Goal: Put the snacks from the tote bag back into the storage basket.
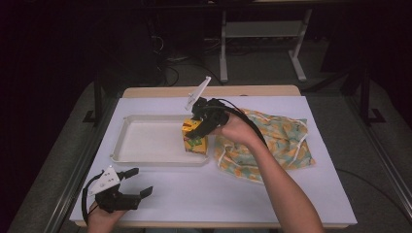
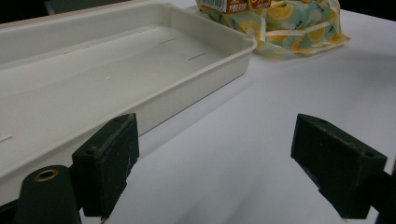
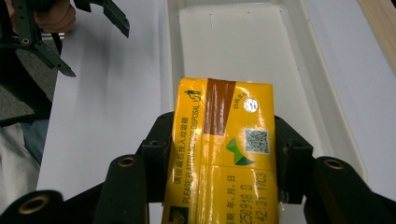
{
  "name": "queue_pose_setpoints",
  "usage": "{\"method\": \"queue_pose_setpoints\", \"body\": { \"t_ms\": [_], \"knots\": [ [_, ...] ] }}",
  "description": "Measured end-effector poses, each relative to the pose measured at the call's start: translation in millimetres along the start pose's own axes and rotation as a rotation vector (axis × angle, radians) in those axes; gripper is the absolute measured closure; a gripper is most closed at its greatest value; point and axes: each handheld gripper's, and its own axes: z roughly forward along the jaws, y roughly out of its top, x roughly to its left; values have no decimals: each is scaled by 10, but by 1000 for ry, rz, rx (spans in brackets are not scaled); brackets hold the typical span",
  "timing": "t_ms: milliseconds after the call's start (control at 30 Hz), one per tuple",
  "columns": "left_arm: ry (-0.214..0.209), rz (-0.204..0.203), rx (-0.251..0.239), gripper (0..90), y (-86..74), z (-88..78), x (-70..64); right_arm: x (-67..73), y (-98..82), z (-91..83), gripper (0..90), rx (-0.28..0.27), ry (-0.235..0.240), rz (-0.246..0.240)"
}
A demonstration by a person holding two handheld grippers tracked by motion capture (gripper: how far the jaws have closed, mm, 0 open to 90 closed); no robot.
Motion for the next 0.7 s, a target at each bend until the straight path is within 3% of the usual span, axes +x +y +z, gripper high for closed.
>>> {"method": "queue_pose_setpoints", "body": {
  "t_ms": [700],
  "knots": [
    [1, -5, -4, 149, 0, -6, 3, -13, 113, 167, 496, 4, 24, -18]
  ]
}}
